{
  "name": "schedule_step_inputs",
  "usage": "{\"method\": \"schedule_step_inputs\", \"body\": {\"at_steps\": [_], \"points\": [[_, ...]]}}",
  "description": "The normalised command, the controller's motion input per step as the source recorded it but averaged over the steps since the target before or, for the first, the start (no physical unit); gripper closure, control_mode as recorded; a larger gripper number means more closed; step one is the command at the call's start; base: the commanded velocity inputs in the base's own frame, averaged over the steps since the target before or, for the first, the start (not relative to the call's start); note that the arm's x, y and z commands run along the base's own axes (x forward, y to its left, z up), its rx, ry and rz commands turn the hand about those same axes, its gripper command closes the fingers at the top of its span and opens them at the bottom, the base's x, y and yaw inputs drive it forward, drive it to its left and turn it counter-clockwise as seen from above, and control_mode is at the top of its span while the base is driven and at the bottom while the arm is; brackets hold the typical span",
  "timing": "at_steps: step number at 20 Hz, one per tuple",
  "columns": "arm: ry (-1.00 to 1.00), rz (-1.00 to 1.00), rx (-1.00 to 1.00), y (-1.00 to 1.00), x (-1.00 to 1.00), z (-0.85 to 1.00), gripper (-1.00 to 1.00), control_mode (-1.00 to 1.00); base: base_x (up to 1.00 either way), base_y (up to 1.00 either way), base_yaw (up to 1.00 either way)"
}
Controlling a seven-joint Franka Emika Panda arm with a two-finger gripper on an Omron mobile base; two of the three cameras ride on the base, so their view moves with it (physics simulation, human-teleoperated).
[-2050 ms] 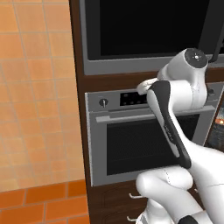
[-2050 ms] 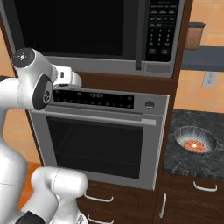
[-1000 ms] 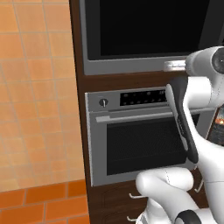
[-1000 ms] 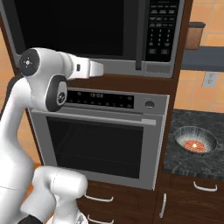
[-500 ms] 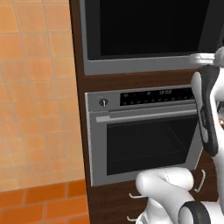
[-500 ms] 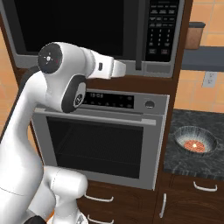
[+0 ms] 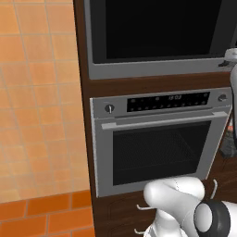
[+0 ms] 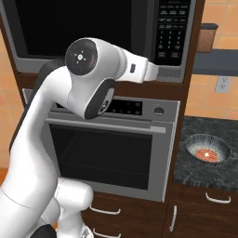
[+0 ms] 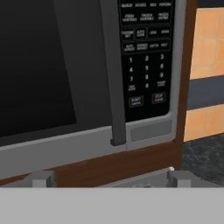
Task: Open the microwave, place the bowl with waffle inside the microwave, then close the microwave door and turn it on.
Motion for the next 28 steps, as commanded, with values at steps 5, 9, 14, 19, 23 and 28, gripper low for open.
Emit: {"method": "schedule_step_inputs", "body": {"at_steps": [5,9,14,19,23,28], "points": [[0.00,0.03,0.00,-0.01,0.17,0.06,-1.00,-1.00,0.00,0.00,0.00],[0.00,0.06,0.00,-0.02,0.44,0.00,-1.00,-1.00,0.00,0.00,0.00],[0.00,0.06,0.00,-0.08,0.23,0.00,-1.00,-1.00,0.00,0.00,0.00],[0.00,0.03,0.00,-0.27,0.01,0.00,-1.00,-1.00,0.00,0.00,0.00],[0.00,0.02,0.00,-0.22,0.12,0.00,-1.00,-1.00,0.00,0.00,0.00],[0.01,0.03,0.00,-0.37,0.38,0.00,-1.00,-1.00,0.00,0.00,0.00]]}}
